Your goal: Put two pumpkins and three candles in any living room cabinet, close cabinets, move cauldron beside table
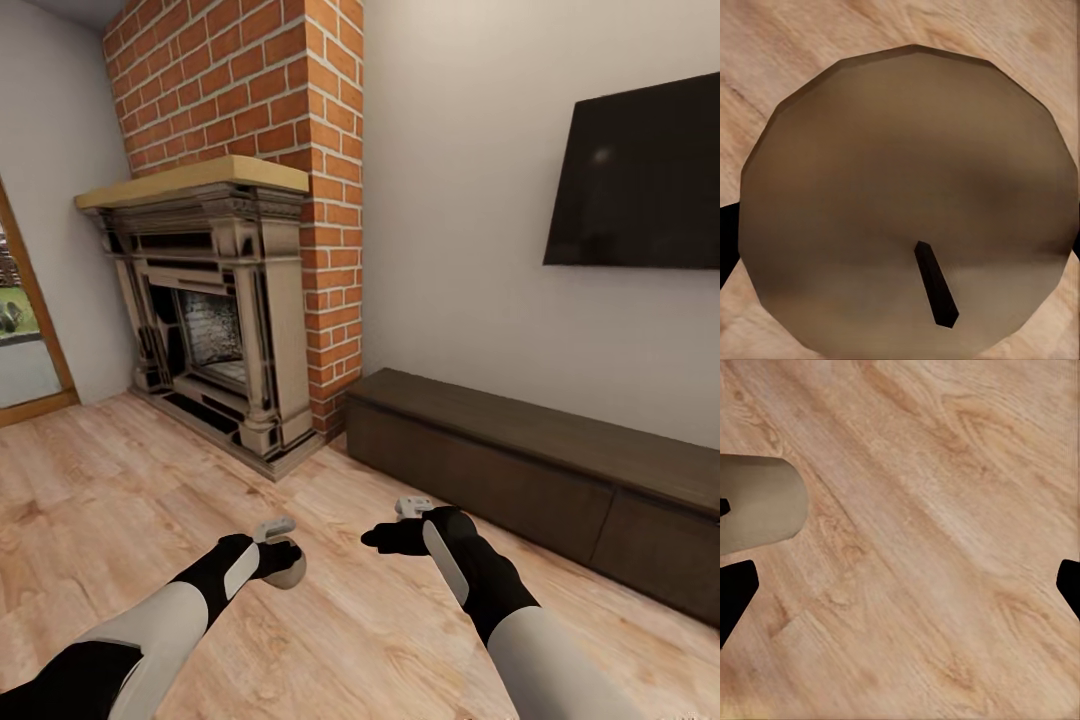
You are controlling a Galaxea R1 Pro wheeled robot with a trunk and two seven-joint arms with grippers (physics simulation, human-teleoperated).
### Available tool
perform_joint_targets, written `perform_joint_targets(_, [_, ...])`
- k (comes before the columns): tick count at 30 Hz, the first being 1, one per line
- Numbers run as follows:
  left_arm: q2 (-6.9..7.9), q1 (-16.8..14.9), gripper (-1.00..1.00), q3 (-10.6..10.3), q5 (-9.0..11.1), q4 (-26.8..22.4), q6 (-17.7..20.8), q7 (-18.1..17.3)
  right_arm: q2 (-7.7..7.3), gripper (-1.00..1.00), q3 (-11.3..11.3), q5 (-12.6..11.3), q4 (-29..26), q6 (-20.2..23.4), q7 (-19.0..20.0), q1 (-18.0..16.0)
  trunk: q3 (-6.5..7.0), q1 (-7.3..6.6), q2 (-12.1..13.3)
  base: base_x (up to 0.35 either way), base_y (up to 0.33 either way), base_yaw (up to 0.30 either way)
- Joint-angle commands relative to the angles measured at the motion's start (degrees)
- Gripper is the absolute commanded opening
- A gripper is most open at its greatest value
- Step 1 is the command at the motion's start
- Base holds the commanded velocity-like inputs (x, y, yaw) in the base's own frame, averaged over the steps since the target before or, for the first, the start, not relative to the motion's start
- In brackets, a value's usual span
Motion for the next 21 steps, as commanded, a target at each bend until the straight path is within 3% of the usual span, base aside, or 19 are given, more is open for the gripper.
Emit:
perform_joint_targets(1, [0.03, 0.0, -1.00, -0.5, 0.4, -0.1, 0.3, 0.2, -0.01, 1.00, 0.0, 0.4, 0.0, 0.2, 0.4, 0.0, -0.09, -0.01, 0.0, 0.008, 0.016, -0.179])
perform_joint_targets(11, [-0.05, 0.0, -1.00, -0.5, 0.4, -0.1, 0.3, 0.2, -0.03, 1.00, -0.2, 0.4, 0.0, 0.3, 0.4, 0.0, -0.51, -0.01, 0.0, 0.003, 0.015, -0.248])
perform_joint_targets(21, [-0.29, 0.0, -1.00, -0.6, 0.3, -0.1, 0.3, 0.1, -0.03, 1.00, -0.2, 0.3, 0.0, 0.2, 0.4, 0.0, -0.94, -0.01, 0.0, 0.073, 0.253, -0.216])
